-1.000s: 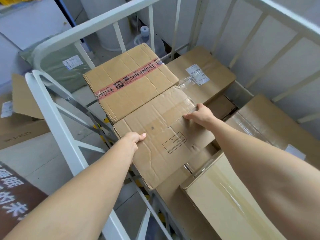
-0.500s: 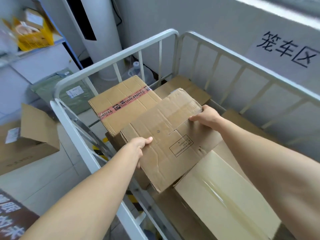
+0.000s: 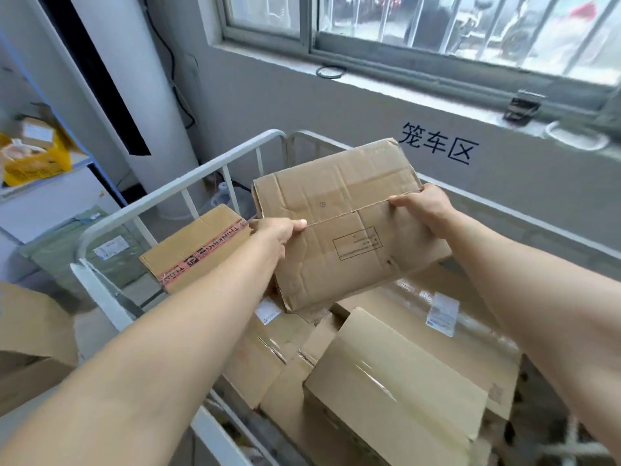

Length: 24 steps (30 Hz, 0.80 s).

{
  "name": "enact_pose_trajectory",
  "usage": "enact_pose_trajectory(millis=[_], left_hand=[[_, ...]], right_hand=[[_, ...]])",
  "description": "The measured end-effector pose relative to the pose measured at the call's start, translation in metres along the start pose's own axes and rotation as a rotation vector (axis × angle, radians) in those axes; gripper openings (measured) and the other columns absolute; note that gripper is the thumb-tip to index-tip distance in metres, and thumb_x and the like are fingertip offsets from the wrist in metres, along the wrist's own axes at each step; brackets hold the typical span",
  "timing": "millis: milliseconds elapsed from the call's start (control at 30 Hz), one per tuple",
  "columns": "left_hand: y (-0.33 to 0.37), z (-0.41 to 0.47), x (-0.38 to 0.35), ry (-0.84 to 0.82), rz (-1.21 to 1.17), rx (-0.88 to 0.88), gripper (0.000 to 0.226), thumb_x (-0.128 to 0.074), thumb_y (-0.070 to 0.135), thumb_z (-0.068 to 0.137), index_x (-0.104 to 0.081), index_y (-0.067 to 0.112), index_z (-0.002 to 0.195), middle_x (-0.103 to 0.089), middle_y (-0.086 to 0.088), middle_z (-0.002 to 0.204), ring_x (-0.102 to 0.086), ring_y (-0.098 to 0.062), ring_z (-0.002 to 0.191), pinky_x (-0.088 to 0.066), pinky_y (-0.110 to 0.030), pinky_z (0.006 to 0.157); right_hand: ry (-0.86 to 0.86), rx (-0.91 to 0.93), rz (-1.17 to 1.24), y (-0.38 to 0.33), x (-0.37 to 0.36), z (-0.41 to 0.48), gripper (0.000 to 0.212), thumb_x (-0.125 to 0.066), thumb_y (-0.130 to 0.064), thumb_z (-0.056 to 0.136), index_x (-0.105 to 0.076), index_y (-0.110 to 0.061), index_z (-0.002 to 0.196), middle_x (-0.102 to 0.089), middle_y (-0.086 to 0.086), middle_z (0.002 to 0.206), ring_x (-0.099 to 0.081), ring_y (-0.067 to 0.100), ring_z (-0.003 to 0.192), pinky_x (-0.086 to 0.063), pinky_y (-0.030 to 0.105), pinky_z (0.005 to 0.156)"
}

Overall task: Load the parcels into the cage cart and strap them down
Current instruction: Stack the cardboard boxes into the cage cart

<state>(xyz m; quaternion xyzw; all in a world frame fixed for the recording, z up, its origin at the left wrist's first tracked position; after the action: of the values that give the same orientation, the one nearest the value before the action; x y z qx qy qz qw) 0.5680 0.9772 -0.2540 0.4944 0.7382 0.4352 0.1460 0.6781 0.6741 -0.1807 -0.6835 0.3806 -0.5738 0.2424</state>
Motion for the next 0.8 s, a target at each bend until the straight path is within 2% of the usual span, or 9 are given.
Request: enact_pose_trajectory(millis=[100, 233, 333, 433, 500, 600, 700, 733, 800], left_hand=[[0.053, 0.014, -0.014, 0.023, 0.058, -0.141, 0.119, -0.085, 0.037, 0.066, -0.007, 0.007, 0.150, -0.034, -0.013, 0.149, -0.038, -0.033, 0.133, -0.033, -0.048, 0.108], [0.113, 0.074, -0.036, -0.100, 0.069, -0.255, 0.097, -0.084, 0.032, 0.067, -0.027, 0.011, 0.142, -0.049, -0.009, 0.133, -0.052, -0.030, 0.115, -0.045, -0.046, 0.097], [0.145, 0.134, -0.054, -0.226, 0.112, -0.301, 0.088, -0.085, 0.026, 0.065, -0.037, 0.015, 0.138, -0.054, -0.005, 0.127, -0.057, -0.028, 0.109, -0.050, -0.046, 0.092], [0.165, 0.206, -0.065, -0.296, 0.155, -0.311, 0.083, -0.084, 0.024, 0.057, -0.046, 0.023, 0.130, -0.059, -0.003, 0.123, -0.061, -0.027, 0.104, -0.052, -0.046, 0.090], [0.169, 0.253, -0.068, -0.317, 0.210, -0.298, 0.065, -0.083, 0.020, 0.057, -0.054, 0.024, 0.116, -0.064, -0.004, 0.117, -0.064, -0.026, 0.101, -0.052, -0.045, 0.090], [0.165, 0.318, -0.064, -0.295, 0.300, -0.282, 0.054, -0.082, 0.016, 0.066, -0.055, 0.022, 0.113, -0.065, -0.004, 0.114, -0.064, -0.025, 0.101, -0.052, -0.043, 0.092], [0.155, 0.367, -0.056, -0.212, 0.391, -0.262, 0.074, -0.085, 0.026, 0.062, -0.047, 0.008, 0.123, -0.058, -0.006, 0.118, -0.059, -0.024, 0.103, -0.049, -0.040, 0.094], [0.151, 0.381, -0.056, -0.198, 0.408, -0.254, 0.074, -0.085, 0.026, 0.065, -0.043, 0.006, 0.123, -0.054, -0.006, 0.117, -0.056, -0.023, 0.103, -0.047, -0.038, 0.094], [0.142, 0.409, -0.060, -0.201, 0.453, -0.242, 0.061, -0.080, 0.022, 0.073, -0.043, 0.007, 0.119, -0.050, -0.005, 0.112, -0.050, -0.021, 0.099, -0.043, -0.032, 0.087]], right_hand=[[0.088, -0.039, 0.082, 0.004, 0.017, 0.017, 0.051, -0.071, -0.039, 0.079, -0.057, -0.009, 0.118, -0.060, 0.004, 0.117, -0.057, 0.028, 0.111, -0.043, 0.032, 0.090], [0.139, -0.094, 0.142, 0.003, 0.006, 0.055, 0.067, -0.072, -0.038, 0.080, -0.041, -0.007, 0.131, -0.054, 0.010, 0.126, -0.052, 0.030, 0.117, -0.041, 0.033, 0.090], [0.147, -0.159, 0.163, 0.004, -0.024, 0.095, 0.070, -0.075, -0.040, 0.074, -0.046, -0.010, 0.130, -0.058, 0.006, 0.123, -0.055, 0.028, 0.112, -0.043, 0.031, 0.085], [0.143, -0.252, 0.182, 0.007, -0.071, 0.136, 0.078, -0.077, -0.042, 0.070, -0.044, -0.007, 0.132, -0.057, 0.010, 0.127, -0.056, 0.031, 0.112, -0.047, 0.036, 0.089], [0.126, -0.308, 0.186, 0.015, -0.109, 0.159, 0.080, -0.078, -0.043, 0.067, -0.046, -0.007, 0.131, -0.059, 0.010, 0.126, -0.057, 0.031, 0.111, -0.048, 0.038, 0.092], [0.071, -0.365, 0.175, 0.032, -0.169, 0.190, 0.084, -0.079, -0.046, 0.061, -0.049, -0.007, 0.129, -0.061, 0.007, 0.122, -0.059, 0.029, 0.110, -0.049, 0.037, 0.093], [0.013, -0.403, 0.161, 0.052, -0.218, 0.220, 0.093, -0.075, -0.053, 0.043, -0.056, -0.012, 0.125, -0.065, 0.005, 0.117, -0.061, 0.025, 0.106, -0.050, 0.035, 0.091], [-0.001, -0.414, 0.165, 0.057, -0.231, 0.228, 0.093, -0.075, -0.051, 0.043, -0.056, -0.012, 0.125, -0.065, 0.005, 0.117, -0.060, 0.025, 0.106, -0.050, 0.035, 0.091], [-0.026, -0.441, 0.177, 0.063, -0.253, 0.241, 0.086, -0.078, -0.043, 0.051, -0.053, -0.013, 0.128, -0.064, 0.004, 0.118, -0.060, 0.025, 0.106, -0.049, 0.037, 0.092]])
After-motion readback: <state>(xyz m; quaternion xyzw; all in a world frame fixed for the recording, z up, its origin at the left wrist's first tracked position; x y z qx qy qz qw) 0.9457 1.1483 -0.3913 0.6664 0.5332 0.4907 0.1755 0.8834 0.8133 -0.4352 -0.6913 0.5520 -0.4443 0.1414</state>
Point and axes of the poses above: each hand's wrist, its own z-axis towards the middle knuckle, its own x-axis out of the back of the hand, y = z × x, the point moved 10 cm from there along z, towards the middle knuckle
